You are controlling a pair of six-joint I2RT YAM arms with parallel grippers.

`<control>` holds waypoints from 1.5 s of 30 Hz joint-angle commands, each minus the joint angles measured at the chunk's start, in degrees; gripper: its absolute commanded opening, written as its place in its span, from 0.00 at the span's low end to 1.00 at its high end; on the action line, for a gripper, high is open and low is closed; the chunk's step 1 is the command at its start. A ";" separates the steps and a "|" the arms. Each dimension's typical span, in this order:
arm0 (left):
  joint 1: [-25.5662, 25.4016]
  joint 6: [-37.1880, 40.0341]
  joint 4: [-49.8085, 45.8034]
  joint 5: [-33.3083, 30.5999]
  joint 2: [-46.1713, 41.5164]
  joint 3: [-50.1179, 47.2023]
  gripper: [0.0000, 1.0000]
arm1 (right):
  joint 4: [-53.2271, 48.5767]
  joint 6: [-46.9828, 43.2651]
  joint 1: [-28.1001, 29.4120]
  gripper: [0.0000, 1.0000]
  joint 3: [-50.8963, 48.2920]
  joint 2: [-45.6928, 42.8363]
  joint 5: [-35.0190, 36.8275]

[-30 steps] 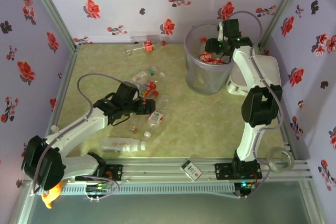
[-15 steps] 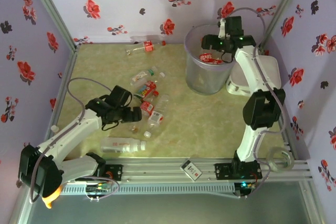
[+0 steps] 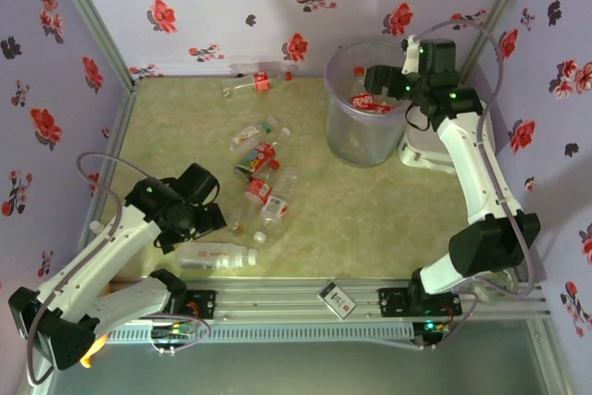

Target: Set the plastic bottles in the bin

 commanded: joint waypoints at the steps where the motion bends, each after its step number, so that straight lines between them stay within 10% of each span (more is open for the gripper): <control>1: -1.22 -10.33 -0.57 1.29 -0.74 -3.82 0.97 | 1.77 -0.84 -0.02 0.97 -0.87 -0.34 -1.46; 22: -2.82 -26.45 23.95 1.27 -0.99 -24.59 0.98 | 3.37 -1.08 -1.06 0.96 -4.15 -1.71 -5.27; 29: 2.32 -17.11 29.71 0.18 2.62 -25.22 0.90 | 3.37 -0.91 -1.20 0.96 -4.68 -2.27 -5.32; 33: 7.99 -8.32 33.05 1.70 3.85 -25.19 0.52 | 3.13 -0.81 -1.20 0.96 -4.77 -2.86 -5.27; 45: 23.69 22.66 37.25 2.26 16.59 -14.15 0.59 | 3.80 0.68 -1.29 0.96 -6.85 -4.84 -5.49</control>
